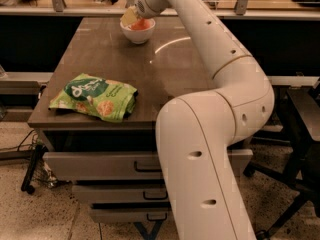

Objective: Pick apple from white bowl and place on counter

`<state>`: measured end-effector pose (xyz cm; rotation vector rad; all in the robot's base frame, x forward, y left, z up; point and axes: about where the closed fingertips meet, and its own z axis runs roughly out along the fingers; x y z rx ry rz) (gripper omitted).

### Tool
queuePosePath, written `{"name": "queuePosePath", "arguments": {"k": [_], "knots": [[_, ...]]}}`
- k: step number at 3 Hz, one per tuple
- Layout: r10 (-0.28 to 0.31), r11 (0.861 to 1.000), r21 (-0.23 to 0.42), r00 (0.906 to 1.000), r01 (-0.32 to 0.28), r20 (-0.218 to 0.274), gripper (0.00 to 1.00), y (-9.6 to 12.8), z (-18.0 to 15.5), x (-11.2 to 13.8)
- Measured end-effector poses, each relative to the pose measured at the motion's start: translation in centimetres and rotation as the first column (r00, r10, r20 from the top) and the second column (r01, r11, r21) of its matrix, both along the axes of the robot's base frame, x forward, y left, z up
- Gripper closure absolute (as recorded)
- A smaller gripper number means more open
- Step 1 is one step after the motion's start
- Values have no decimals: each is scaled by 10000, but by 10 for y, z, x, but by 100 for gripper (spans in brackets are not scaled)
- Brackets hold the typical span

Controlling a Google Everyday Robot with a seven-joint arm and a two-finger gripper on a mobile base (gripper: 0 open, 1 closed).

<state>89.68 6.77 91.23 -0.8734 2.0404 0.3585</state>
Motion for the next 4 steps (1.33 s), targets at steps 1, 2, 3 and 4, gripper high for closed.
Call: {"name": "queuePosePath", "arguments": {"k": [1,2,3,4], "knots": [[-61,9999,-93,10000,61,-45,26,-6,-3,1],[-83,9999,-118,9999,82,-59,29,-8,-3,1],[-122,9997,-226,9998,118,-187,42,-15,-9,0],[-32,9995,-316,9993,21,-368,39,-14,-16,-4]]}}
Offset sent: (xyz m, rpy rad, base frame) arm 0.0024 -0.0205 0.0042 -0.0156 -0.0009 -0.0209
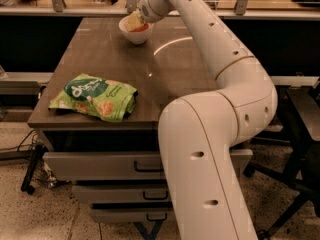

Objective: Pick apple from white bowl and place on counter

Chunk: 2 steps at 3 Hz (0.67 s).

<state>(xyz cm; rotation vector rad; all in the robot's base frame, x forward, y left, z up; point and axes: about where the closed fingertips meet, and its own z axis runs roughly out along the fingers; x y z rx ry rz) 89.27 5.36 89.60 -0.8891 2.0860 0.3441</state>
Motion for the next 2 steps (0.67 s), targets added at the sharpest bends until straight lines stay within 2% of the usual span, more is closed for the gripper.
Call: {"name": "queuePosePath", "arguments": {"k": [1,2], "knots": [[108,9999,-53,9999,-108,-99,38,3,-4,-3],[177,9998,-65,9998,-177,-87,56,6,-4,-4]]}}
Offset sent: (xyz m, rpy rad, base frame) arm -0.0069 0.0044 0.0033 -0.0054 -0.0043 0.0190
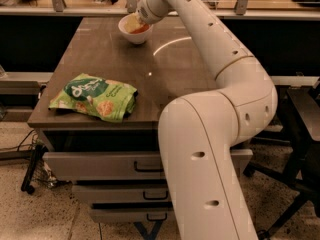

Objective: Pick apple from white bowl and place on counter

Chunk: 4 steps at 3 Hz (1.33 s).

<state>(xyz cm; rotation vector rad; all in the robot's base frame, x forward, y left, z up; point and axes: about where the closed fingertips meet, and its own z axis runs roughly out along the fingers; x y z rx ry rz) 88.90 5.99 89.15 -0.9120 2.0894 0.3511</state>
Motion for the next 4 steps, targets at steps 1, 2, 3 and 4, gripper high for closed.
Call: {"name": "queuePosePath", "arguments": {"k": [1,2,3,4], "knots": [[-49,10000,59,9999,49,103,87,-2,5,0],[-138,9997,190,9993,132,339,100,-7,17,1],[-525,9980,413,9937,486,994,100,-27,46,5],[-2035,9779,823,9648,1921,1664,100,-99,77,13]]}}
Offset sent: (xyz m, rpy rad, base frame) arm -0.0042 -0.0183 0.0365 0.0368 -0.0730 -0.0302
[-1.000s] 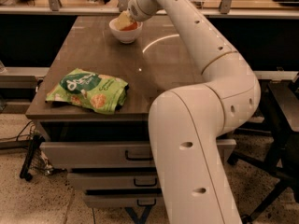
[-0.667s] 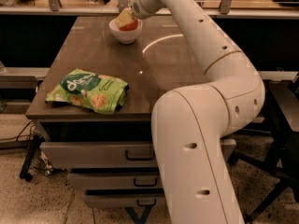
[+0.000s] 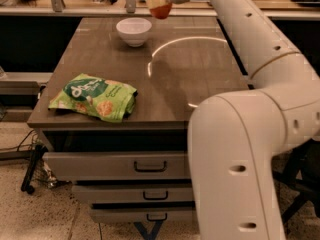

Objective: Pick apple from white bowl and place on counter

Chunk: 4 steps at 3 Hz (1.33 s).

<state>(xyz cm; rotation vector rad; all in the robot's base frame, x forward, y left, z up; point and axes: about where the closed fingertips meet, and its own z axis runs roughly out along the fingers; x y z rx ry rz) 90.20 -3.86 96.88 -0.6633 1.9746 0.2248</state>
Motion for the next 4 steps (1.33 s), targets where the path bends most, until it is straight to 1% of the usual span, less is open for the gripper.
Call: {"name": "queuePosePath", "arguments": {"k": [1,2,3,4], "knots": [[-980,9950,216,9951,978,100,100,-45,3,-1],[-1410,9882,573,9898,1420,-205,100,-69,-13,-9],[-1260,9849,1141,9910,1305,-464,100,-63,-29,-19],[-847,9811,1696,9947,933,-577,85,-47,-42,-29]]}}
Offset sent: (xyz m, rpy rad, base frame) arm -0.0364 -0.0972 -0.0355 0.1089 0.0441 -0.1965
